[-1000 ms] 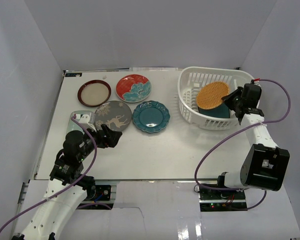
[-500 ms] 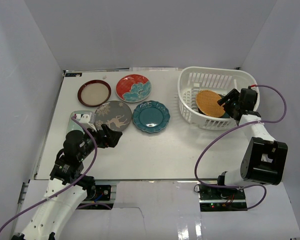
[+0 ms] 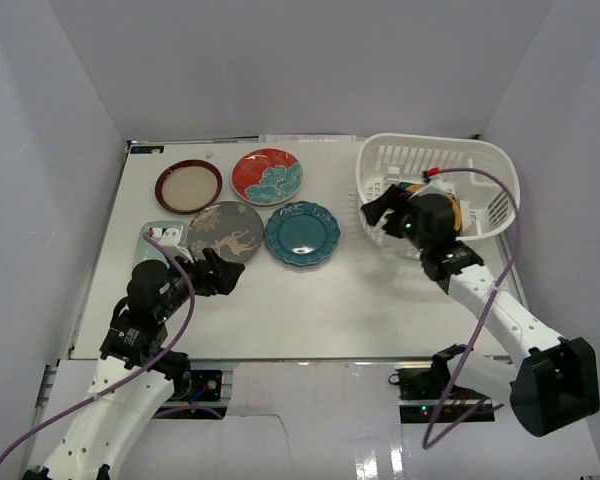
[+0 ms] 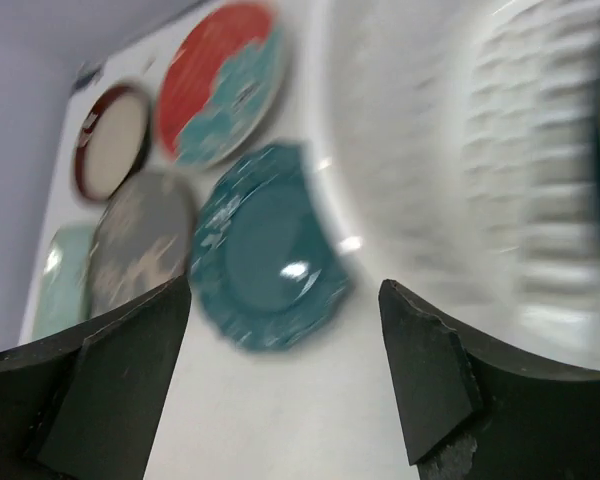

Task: Place the plates into the plastic bin on the countertop

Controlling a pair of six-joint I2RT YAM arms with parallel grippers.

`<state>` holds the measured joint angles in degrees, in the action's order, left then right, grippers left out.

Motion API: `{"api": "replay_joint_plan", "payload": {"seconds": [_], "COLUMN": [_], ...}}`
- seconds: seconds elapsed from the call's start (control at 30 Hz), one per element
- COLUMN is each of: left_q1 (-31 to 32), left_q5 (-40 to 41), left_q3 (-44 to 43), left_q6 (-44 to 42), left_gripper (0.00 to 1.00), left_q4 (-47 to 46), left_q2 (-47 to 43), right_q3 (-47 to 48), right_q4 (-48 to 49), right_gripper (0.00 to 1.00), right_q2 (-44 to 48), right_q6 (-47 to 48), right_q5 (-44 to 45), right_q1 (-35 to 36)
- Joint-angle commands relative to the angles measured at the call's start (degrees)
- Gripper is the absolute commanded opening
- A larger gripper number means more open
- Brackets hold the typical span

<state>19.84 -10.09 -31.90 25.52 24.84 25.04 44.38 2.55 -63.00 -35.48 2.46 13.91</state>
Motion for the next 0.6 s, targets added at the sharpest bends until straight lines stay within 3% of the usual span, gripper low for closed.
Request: {"api": "replay_joint_plan", "payload": {"seconds": [0.0, 0.1, 0.2, 0.33, 0.43, 0.57], "left_q1": [-0.06, -0.32, -0.41, -0.41, -0.41, 0.20], "left_q5": [1.02, 5.14, 8.50, 12.37, 11.41, 10.18], "left_q3": [-2.20, -3.08, -3.96, -4.31, -3.96, -3.87], "left_q6": [-0.29, -0.29, -0.12, 0.32, 0.32, 0.32], "left_gripper": [0.98, 0.98, 0.98, 0.98, 0.98, 0.98], "left_q4": [-0.14, 0.91, 2.23, 3.11, 3.02, 2.85], "left_q2": [0.01, -0.34, -0.43, -0.95, -0.96, -1.04], "right_q3": [-4.73, -6.15, -3.43, -1.58, -7.27, -13.43], "right_q4": [7.70, 14.82, 18.97, 22.42, 29.32, 29.97], "right_gripper": [0.82, 0.79, 0.75, 0.71, 0.69, 0.70], "right_q2": [-0.27, -6.15, -15.55, -26.18, -26.82, -25.51], "right_q6": [-5.02, -10.47, -15.91, -26.18, -34.29, -40.36], "right_q5": [6.65, 12.56, 16.43, 23.10, 26.80, 31.28], "right_q1": [16.95, 29.10, 35.89, 40.31, 40.76, 40.84]}}
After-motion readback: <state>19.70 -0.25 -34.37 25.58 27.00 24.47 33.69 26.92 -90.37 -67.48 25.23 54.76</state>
